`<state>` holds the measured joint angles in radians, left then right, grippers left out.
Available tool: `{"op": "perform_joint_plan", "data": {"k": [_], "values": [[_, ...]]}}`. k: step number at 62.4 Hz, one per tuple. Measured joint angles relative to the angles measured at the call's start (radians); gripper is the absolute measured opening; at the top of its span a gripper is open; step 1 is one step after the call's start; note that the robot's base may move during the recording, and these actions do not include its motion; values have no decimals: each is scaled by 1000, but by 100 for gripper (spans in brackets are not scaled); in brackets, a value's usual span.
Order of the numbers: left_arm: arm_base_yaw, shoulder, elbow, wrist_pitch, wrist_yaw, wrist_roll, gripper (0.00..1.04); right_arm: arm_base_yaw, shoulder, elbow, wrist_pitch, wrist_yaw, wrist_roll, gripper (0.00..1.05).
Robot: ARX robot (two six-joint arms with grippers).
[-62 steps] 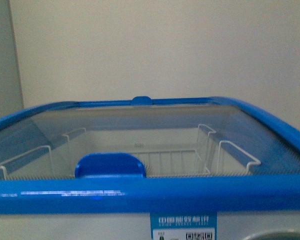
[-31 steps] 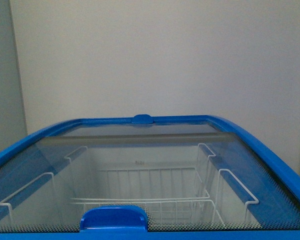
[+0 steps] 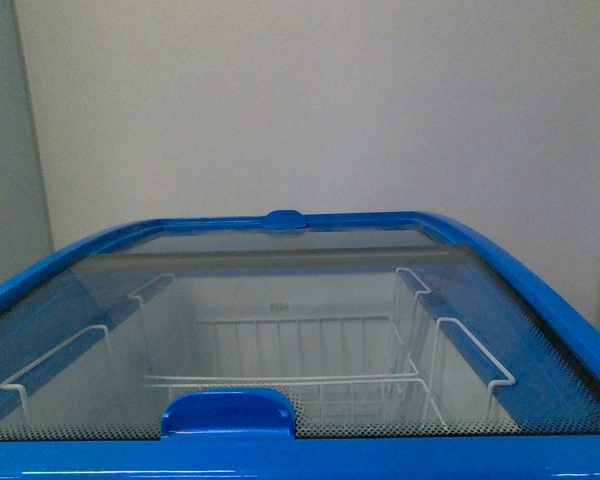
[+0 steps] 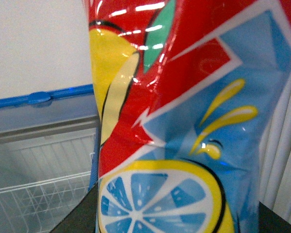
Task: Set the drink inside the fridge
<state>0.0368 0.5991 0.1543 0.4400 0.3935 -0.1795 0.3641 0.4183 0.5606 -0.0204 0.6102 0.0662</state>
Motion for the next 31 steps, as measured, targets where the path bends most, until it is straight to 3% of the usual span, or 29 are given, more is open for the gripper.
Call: {"op": "perform_joint_plan", "data": {"k": [4,12,31], "values": [[-61,194,104,92,30,129,97,0,0,0,0,0,0,42],[-208,383,265,10,154,492,97,0,0,0,0,0,0,42],[-308,587,418,-193,209,1091,97,0,0,0,0,0,0,42]]}}
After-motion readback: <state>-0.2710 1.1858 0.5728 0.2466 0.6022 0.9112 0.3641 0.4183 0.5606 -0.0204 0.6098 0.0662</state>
